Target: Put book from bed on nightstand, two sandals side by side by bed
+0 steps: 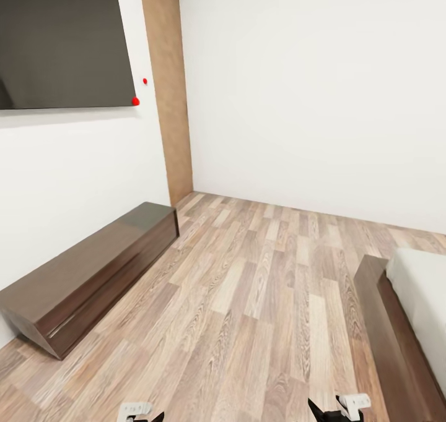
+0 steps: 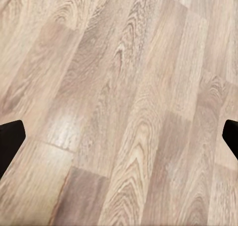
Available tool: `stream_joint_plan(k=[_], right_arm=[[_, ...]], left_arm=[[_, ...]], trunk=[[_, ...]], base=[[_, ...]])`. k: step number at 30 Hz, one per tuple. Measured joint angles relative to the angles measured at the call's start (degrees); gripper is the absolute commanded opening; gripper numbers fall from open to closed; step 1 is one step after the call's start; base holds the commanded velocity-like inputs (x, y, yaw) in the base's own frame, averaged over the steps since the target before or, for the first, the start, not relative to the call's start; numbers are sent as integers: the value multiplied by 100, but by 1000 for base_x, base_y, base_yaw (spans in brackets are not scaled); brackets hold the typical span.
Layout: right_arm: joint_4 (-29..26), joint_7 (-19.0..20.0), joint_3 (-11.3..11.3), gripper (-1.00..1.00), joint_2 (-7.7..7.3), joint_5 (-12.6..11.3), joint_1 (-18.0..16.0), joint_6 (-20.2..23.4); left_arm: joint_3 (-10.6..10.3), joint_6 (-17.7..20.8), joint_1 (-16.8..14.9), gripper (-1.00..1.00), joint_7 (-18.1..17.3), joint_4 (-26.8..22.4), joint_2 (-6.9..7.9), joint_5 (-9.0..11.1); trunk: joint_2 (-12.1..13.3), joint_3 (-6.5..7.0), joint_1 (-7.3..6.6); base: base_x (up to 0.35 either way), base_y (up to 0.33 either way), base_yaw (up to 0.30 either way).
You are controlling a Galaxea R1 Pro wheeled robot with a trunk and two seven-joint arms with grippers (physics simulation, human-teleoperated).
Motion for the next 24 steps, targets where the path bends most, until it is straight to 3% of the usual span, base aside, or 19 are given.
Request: stream_joint_plan(k=[18,24], right_arm=[[-1,6,-1,100,2,0,1,-1],[0,6,0,100,2,0,0,0]], left_arm=[[0,1,-3,100,1,2,0,0],[0,0,-1,100,0,0,0,0]], trunk=[[0,0,0],[0,0,-2]], base=[[1,0,-265],[166,0,-71]])
